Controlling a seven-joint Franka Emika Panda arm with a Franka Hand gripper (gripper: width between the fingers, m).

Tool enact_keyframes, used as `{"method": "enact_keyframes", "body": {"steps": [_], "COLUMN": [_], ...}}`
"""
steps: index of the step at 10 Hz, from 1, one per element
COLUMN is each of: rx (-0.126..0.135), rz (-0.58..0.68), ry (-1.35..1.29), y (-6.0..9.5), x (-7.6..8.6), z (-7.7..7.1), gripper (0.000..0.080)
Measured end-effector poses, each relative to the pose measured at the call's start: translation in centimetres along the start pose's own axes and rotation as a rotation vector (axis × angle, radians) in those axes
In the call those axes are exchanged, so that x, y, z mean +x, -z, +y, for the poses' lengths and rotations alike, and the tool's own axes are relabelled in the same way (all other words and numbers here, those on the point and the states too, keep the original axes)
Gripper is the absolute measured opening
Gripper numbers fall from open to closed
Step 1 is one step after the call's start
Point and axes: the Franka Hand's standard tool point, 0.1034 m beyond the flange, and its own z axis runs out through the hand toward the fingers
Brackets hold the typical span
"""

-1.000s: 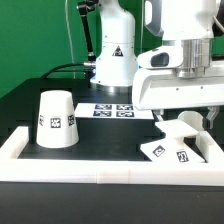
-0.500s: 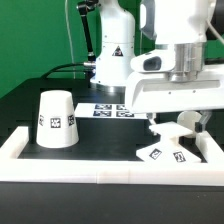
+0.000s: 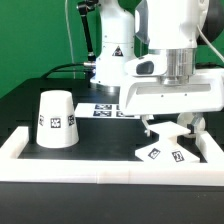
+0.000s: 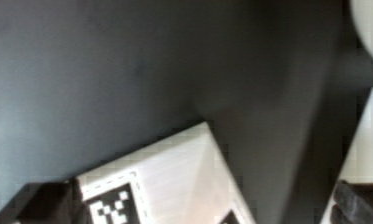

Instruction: Assemble lamp

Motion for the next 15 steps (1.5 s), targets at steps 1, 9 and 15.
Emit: {"method": "enact_keyframes", "body": {"steps": [1, 9, 15], "rx": [0.003, 0.01, 0.007], "rz": [-0.01, 0.019, -0.047], "ry": [0.002, 0.002, -0.089], "y": [1.1, 3.1, 2.5], "x": [0.2, -1.9, -4.9], "z": [-0.2, -2.9, -5.1], "gripper": [0.0699, 0.0699, 0.0699]}}
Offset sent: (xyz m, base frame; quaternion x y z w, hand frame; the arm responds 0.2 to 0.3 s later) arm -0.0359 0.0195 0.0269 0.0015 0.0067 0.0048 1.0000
